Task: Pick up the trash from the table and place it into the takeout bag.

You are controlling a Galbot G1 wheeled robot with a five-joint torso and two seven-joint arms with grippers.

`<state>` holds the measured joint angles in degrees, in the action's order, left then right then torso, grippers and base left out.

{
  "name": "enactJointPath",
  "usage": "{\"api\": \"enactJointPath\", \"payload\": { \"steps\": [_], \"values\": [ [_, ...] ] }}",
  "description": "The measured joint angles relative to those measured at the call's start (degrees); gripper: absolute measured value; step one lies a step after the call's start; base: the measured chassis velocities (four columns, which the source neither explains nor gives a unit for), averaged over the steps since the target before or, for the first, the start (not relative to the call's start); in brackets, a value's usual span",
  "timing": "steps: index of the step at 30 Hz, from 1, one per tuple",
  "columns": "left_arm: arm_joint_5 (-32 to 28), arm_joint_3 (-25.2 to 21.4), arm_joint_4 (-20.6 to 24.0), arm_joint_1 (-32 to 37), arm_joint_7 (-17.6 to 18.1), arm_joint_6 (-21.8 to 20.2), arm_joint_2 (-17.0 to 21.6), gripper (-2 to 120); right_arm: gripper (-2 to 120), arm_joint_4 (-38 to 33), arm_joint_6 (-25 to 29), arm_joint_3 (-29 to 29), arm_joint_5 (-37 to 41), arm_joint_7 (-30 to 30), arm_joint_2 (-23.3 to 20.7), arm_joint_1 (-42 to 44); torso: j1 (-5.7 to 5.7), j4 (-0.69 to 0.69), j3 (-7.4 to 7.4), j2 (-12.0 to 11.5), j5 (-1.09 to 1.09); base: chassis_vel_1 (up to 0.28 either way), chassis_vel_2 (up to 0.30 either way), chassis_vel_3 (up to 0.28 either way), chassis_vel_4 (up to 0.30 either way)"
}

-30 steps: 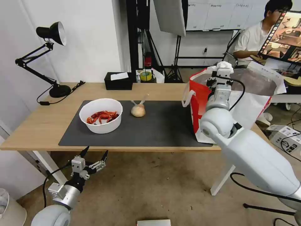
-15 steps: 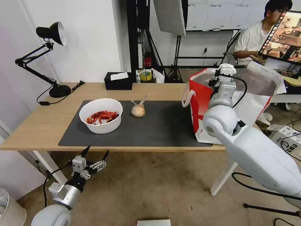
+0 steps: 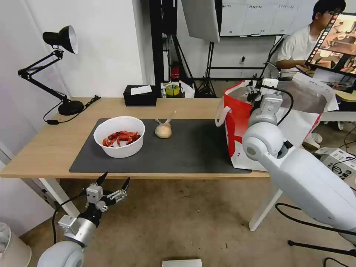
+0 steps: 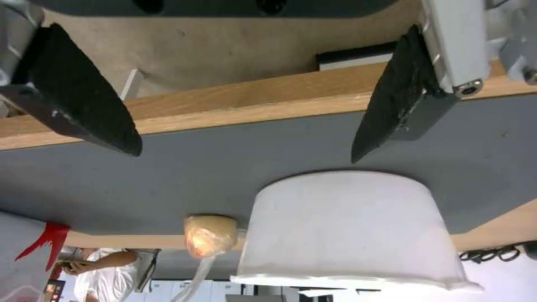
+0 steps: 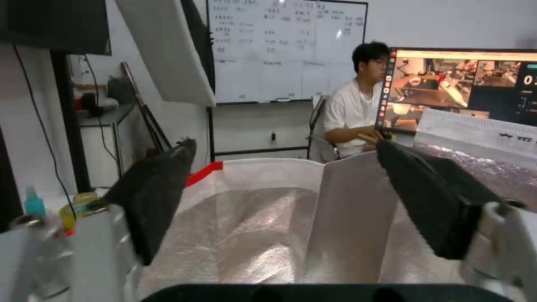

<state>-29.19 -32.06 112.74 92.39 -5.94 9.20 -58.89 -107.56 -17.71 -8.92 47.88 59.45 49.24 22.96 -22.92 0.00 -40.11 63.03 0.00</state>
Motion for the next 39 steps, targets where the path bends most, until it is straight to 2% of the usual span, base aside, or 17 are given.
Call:
{"api": "enactJointPath", "payload": {
  "steps": [2, 4, 11, 14, 16, 18, 19, 21, 22, 24, 25, 28, 31, 33, 39],
  "values": [
    [0.0, 0.0, 0.0, 0.0, 0.0, 0.0, 0.0, 100, 95, 0.0, 0.0, 0.0, 0.2, -0.2, -0.2, 0.0, 0.0, 0.0, 0.0, 0.0, 0.0, 0.0, 0.0, 0.0, 0.0],
    [0.0, 0.0, 0.0, 0.0, 0.0, 0.0, 0.0, 100, 98, 0.0, 0.0, 0.0, 0.4, -0.3, -0.4, 0.0, 0.0, 0.0, 0.0, 0.0, 0.0, 0.0, 0.0, 0.0, 0.0],
    [-0.1, 0.1, 0.0, -0.1, 0.0, 0.0, -0.1, 100, 100, -0.8, 2.2, 0.2, 0.6, -3.4, -1.0, 0.0, 0.0, 0.0, 0.0, 0.0, 0.0, 0.0, 0.0, 0.0, 0.0],
    [-0.4, 0.1, 0.2, -0.1, -0.1, 0.0, -0.1, 100, 100, -2.6, 4.6, 1.0, 0.6, -10.0, -1.9, 0.2, 0.0, 0.0, 0.0, 0.0, 0.0, 0.0, 0.0, 0.0, 0.0],
    [-0.4, 0.1, 0.2, -0.1, -0.1, 0.0, -0.1, 100, 100, -2.9, 5.0, 1.1, 0.6, -11.2, -2.0, 0.3, 0.0, 0.0, 0.0, 0.0, 0.0, 0.0, 0.0, 0.0, 0.0],
    [-0.5, 0.1, 0.2, -0.1, -0.1, 0.0, -0.1, 100, 100, -4.6, 7.2, 1.5, 0.9, -18.9, -3.0, 0.9, 0.0, 0.0, 0.0, 0.0, 0.0, 0.0, 0.0, 0.0, 0.0],
    [-0.5, 0.1, 0.2, -0.1, -0.1, 0.0, -0.1, 100, 100, -4.6, 7.2, 1.5, 0.9, -18.9, -3.0, 0.9, 0.0, 0.0, 0.0, 0.0, 0.0, 0.0, 0.0, 0.0, 0.0],
    [-0.5, 0.1, 0.3, -0.2, -0.2, 0.0, -0.1, 100, 100, -7.7, 8.7, 2.0, 4.9, -29.6, -4.9, 2.8, 0.0, 0.01, 0.0, 0.0, -0.01, 0.0, 0.0, 0.0, 0.0],
    [-0.5, 0.1, 0.3, -0.2, -0.2, 0.0, -0.1, 100, 100, -7.7, 8.7, 2.0, 4.9, -29.6, -4.9, 2.8, 0.0, 0.01, 0.0, 0.0, -0.01, 0.0, 0.0, 0.0, 0.0],
    [-0.6, 0.0, 0.4, -0.4, -0.2, 0.1, -0.1, 100, 100, -10.3, 8.9, 3.7, 8.3, -38.9, -6.8, 6.7, 0.0, 0.0, 0.0, 0.0, 0.0, 0.0, 0.0, 0.0, 0.0],
    [-0.6, 0.0, 0.4, -0.4, -0.2, 0.1, -0.1, 100, 100, -10.3, 8.9, 3.7, 8.3, -38.9, -6.8, 6.7, 0.0, 0.0, 0.0, 0.0, 0.0, 0.0, 0.0, 0.0, 0.0],
    [-0.6, -0.1, 0.5, -0.6, -0.2, 0.2, -0.1, 100, 100, -12.9, 9.2, 6.0, 8.5, -46.3, -9.0, 12.5, 0.0, -0.01, 0.0, 0.0, 0.0, 0.0, 0.0, 0.0, 0.0],
    [-0.6, -0.2, 0.5, -0.7, -0.3, 0.2, -0.2, 100, 100, -14.2, 10.0, 7.4, 8.0, -48.7, -10.3, 16.5, 0.0, 0.0, 0.01, 0.0, 0.0, 0.0, 0.0, 0.0, 0.0],
    [-0.6, -0.3, 0.6, -0.7, -0.4, 0.3, -0.2, 100, 100, -15.5, 11.4, 9.6, 4.9, -50.1, -11.7, 22.0, 0.01, 0.0, 0.0, 0.0, 0.01, 0.0, 0.0, 0.0, 0.0],
    [-0.6, -0.8, 0.9, -0.3, -0.4, 0.4, -0.4, 100, 100, -17.0, 13.9, 13.3, 0.2, -50.5, -13.3, 30.8, 0.0, 0.0, 0.0, 0.0, -0.01, 0.0, 0.0, 0.0, 0.0]
  ]
}}
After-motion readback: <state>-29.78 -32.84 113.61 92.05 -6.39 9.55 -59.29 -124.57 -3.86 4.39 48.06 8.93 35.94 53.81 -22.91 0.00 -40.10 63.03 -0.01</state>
